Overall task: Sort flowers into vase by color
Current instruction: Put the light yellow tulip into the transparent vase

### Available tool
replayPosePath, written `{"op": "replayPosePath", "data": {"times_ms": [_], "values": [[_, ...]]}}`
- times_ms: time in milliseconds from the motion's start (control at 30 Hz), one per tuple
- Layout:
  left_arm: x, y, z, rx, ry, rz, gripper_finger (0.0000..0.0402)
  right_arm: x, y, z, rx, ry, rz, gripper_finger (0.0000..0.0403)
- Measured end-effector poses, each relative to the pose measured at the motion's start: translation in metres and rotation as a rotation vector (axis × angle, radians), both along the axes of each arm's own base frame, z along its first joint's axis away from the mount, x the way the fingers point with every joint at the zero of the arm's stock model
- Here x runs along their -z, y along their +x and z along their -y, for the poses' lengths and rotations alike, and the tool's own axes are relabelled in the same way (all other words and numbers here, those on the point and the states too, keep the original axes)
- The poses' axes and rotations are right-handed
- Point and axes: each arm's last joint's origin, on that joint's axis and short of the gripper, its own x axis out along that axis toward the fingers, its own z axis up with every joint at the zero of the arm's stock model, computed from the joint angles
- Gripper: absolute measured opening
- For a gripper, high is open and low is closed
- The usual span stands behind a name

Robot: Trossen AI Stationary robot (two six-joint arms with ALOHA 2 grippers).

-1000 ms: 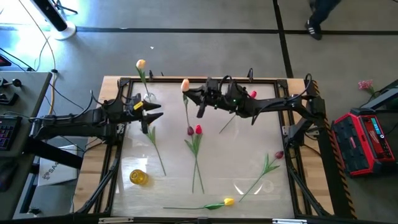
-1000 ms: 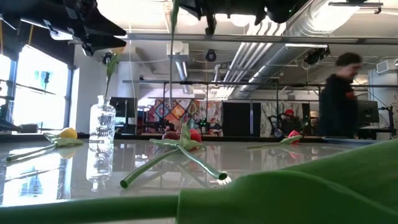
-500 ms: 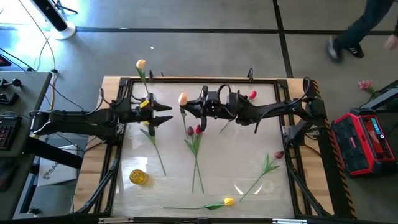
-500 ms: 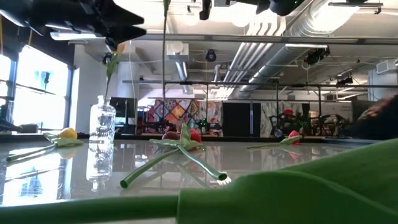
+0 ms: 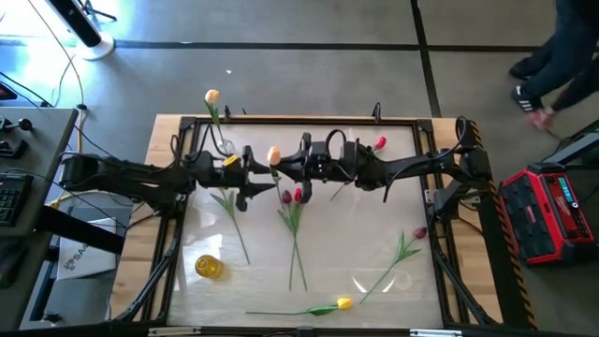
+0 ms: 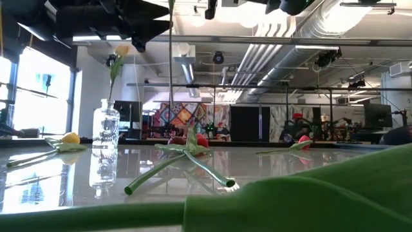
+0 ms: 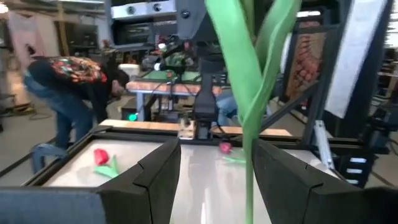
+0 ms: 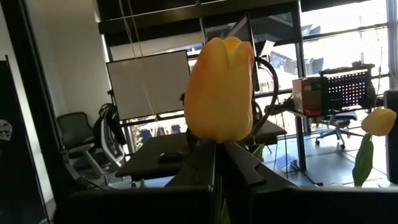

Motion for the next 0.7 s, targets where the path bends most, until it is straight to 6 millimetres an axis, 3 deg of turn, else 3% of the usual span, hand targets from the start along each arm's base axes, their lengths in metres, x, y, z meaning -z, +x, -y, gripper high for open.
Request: {"op": "replayPosePath", "data": {"times_ms": [500,700], "values": [[-0.004,0.016,0.011,0.064,0.027,0.005,0.0107,0.0,0.0,0.0,0.009,-0.003,0.001,0.0],[-0.003,0.016,0.011,0.064,0.048,-0.013,0.0035,0.001,0.0,0.0,0.002,0.026,-0.01,0.0]]}}
